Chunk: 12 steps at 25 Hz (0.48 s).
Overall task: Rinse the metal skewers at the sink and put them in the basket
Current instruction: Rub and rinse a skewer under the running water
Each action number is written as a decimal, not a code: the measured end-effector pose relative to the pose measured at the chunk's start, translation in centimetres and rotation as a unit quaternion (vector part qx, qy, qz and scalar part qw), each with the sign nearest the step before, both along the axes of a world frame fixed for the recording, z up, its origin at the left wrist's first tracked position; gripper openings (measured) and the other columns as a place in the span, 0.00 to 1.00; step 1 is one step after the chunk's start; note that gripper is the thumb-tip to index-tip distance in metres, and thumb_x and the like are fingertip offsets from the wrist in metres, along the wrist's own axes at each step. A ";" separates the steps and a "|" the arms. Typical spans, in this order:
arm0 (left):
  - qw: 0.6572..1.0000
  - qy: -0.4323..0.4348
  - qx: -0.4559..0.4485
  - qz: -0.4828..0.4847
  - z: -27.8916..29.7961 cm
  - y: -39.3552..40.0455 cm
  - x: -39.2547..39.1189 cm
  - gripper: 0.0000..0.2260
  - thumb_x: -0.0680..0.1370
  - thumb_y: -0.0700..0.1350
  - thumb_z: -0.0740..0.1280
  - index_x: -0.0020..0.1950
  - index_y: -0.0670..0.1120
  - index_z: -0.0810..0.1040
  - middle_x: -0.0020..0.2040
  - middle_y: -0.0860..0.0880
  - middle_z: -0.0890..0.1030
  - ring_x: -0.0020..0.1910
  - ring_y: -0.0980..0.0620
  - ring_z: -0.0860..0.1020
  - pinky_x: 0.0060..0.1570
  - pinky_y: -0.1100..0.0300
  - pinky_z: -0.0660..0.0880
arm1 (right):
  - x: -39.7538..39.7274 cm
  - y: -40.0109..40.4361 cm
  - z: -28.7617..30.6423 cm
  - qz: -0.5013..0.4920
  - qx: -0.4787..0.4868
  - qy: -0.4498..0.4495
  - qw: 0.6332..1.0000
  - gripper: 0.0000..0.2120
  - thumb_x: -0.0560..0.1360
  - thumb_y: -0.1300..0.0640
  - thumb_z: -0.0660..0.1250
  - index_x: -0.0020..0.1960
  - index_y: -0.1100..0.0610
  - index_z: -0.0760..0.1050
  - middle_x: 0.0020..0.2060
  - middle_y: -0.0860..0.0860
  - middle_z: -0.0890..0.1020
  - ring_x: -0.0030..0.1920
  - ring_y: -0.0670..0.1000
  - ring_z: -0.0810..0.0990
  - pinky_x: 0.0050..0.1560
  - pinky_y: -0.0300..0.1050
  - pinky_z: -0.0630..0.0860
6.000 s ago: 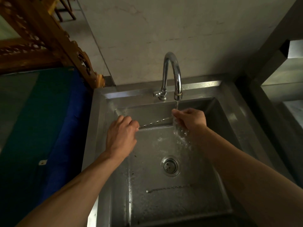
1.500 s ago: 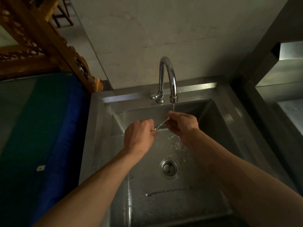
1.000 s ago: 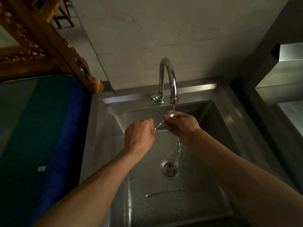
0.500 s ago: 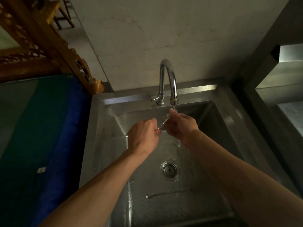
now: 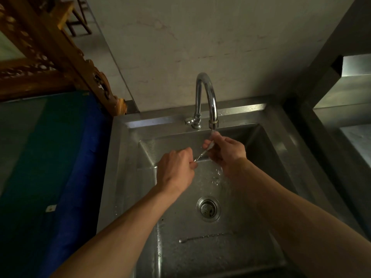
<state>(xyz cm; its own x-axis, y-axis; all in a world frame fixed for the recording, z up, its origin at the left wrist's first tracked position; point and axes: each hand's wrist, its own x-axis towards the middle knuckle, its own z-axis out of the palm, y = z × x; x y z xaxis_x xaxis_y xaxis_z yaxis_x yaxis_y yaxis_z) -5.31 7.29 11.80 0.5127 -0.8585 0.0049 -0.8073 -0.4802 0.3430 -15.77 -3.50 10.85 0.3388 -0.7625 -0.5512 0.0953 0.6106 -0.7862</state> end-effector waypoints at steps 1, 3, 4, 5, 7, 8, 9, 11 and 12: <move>1.000 0.008 0.000 0.003 0.0 0.0 0.0 0.10 0.73 0.51 0.71 0.38 0.48 0.73 0.38 0.48 0.83 0.41 0.42 0.80 0.34 0.56 0.70 | -0.1 -0.1 0.0 0.019 -0.004 -0.013 1.000 0.07 0.75 0.60 0.69 0.53 0.59 0.79 0.40 0.55 0.85 0.43 0.53 0.83 0.46 0.47 0.79; 1.000 0.019 0.000 0.010 0.2 -0.1 0.1 0.09 0.73 0.50 0.70 0.38 0.49 0.73 0.39 0.47 0.83 0.42 0.42 0.80 0.35 0.56 0.70 | -0.1 0.1 -0.2 0.061 -0.015 -0.040 0.997 0.13 0.73 0.66 0.70 0.56 0.58 0.78 0.43 0.55 0.85 0.45 0.52 0.82 0.47 0.46 0.78; 1.000 0.021 -0.001 0.011 0.4 -0.2 0.0 0.09 0.73 0.50 0.70 0.38 0.49 0.73 0.39 0.47 0.83 0.42 0.42 0.80 0.34 0.56 0.70 | 0.0 0.2 -0.2 0.065 -0.019 -0.033 0.997 0.12 0.73 0.65 0.71 0.56 0.58 0.78 0.43 0.55 0.85 0.44 0.52 0.82 0.48 0.48 0.77; 1.000 0.021 -0.003 0.010 0.6 -0.2 0.0 0.09 0.73 0.51 0.70 0.38 0.49 0.73 0.39 0.48 0.83 0.41 0.42 0.80 0.34 0.56 0.70 | 0.3 0.1 -0.2 0.057 -0.019 -0.021 0.998 0.09 0.74 0.63 0.70 0.54 0.59 0.79 0.42 0.55 0.85 0.43 0.52 0.81 0.48 0.49 0.77; 1.000 0.020 -0.006 0.010 0.8 -0.3 -0.1 0.10 0.73 0.51 0.70 0.38 0.49 0.73 0.39 0.48 0.83 0.41 0.42 0.80 0.34 0.56 0.70 | 0.6 0.1 -0.3 0.046 -0.009 -0.001 0.999 0.09 0.77 0.56 0.67 0.52 0.60 0.79 0.41 0.54 0.86 0.43 0.52 0.82 0.46 0.47 0.76; 1.000 0.016 -0.008 0.012 0.9 -0.3 -0.1 0.10 0.74 0.51 0.70 0.37 0.49 0.73 0.39 0.47 0.83 0.41 0.42 0.80 0.34 0.56 0.70 | 0.6 0.1 -0.2 0.055 -0.004 -0.009 0.998 0.10 0.79 0.54 0.65 0.53 0.60 0.79 0.43 0.54 0.86 0.44 0.52 0.84 0.46 0.46 0.76; 1.000 0.013 -0.007 0.014 0.9 -0.2 -0.1 0.09 0.74 0.50 0.70 0.38 0.49 0.73 0.39 0.47 0.83 0.42 0.42 0.80 0.35 0.56 0.70 | 0.6 0.0 -0.2 0.072 -0.005 -0.028 0.997 0.09 0.79 0.56 0.64 0.54 0.60 0.79 0.44 0.54 0.86 0.46 0.51 0.84 0.46 0.45 0.75; 1.000 0.013 -0.006 0.014 1.0 -0.2 0.2 0.08 0.74 0.50 0.70 0.38 0.49 0.74 0.40 0.47 0.83 0.43 0.41 0.80 0.36 0.55 0.72 | 0.7 0.1 -0.2 0.092 -0.009 -0.067 0.993 0.10 0.76 0.63 0.67 0.57 0.61 0.77 0.45 0.55 0.85 0.46 0.51 0.83 0.45 0.44 0.73; 1.000 0.013 -0.005 0.011 1.0 -0.3 0.2 0.08 0.74 0.50 0.70 0.38 0.49 0.74 0.40 0.47 0.83 0.43 0.42 0.80 0.37 0.55 0.72 | 0.8 0.2 -0.2 0.086 -0.007 -0.068 0.994 0.11 0.75 0.64 0.68 0.57 0.61 0.77 0.44 0.55 0.85 0.45 0.52 0.82 0.44 0.45 0.72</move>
